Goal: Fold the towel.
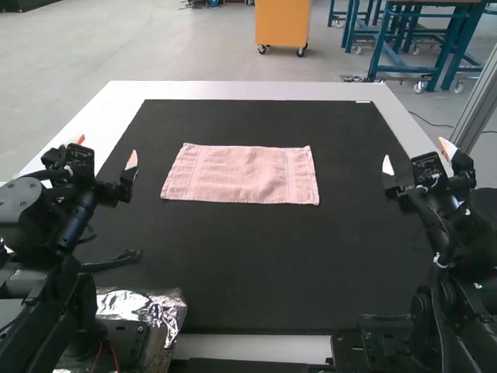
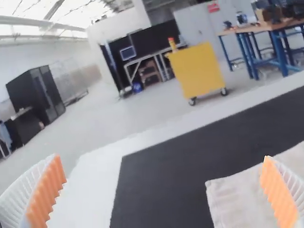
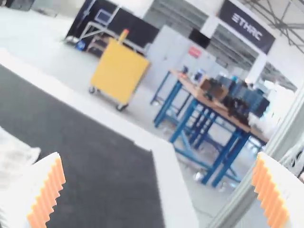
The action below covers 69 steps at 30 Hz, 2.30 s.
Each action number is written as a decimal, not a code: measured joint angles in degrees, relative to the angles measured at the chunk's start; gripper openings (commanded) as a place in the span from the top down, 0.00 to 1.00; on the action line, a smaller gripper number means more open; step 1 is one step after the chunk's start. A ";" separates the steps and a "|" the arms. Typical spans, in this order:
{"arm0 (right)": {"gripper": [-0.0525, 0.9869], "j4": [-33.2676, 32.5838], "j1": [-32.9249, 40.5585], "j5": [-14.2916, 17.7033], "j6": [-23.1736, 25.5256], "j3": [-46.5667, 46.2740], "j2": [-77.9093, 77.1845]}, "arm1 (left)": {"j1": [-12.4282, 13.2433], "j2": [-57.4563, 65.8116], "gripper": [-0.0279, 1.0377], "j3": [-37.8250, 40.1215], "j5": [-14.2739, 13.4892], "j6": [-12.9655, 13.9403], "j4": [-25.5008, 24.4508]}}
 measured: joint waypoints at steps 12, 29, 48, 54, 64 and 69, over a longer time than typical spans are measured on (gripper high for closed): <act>0.08 -0.02 -3.04 0.04 17.40 25.53 25.83 | 0.00 22.51 0.07 22.69 -5.68 -0.42 1.86; 0.09 -22.29 -3.30 -12.96 32.83 47.50 78.05 | -0.07 83.03 0.08 48.17 -7.15 -18.51 -19.63; 0.08 -14.49 5.64 -13.35 33.27 58.05 100.48 | -2.54 105.07 0.08 66.16 -5.95 -20.37 -18.86; 0.08 -12.46 5.75 -12.96 33.35 62.07 107.56 | -2.54 113.24 0.08 74.20 -6.23 -19.89 -22.67; 0.08 -11.50 6.12 -12.24 32.96 72.08 117.85 | -2.60 120.28 0.08 82.23 -6.60 -19.26 -23.37; 0.08 -11.74 6.78 -12.00 32.63 77.18 121.81 | -2.64 123.49 0.08 84.04 -6.64 -18.86 -23.41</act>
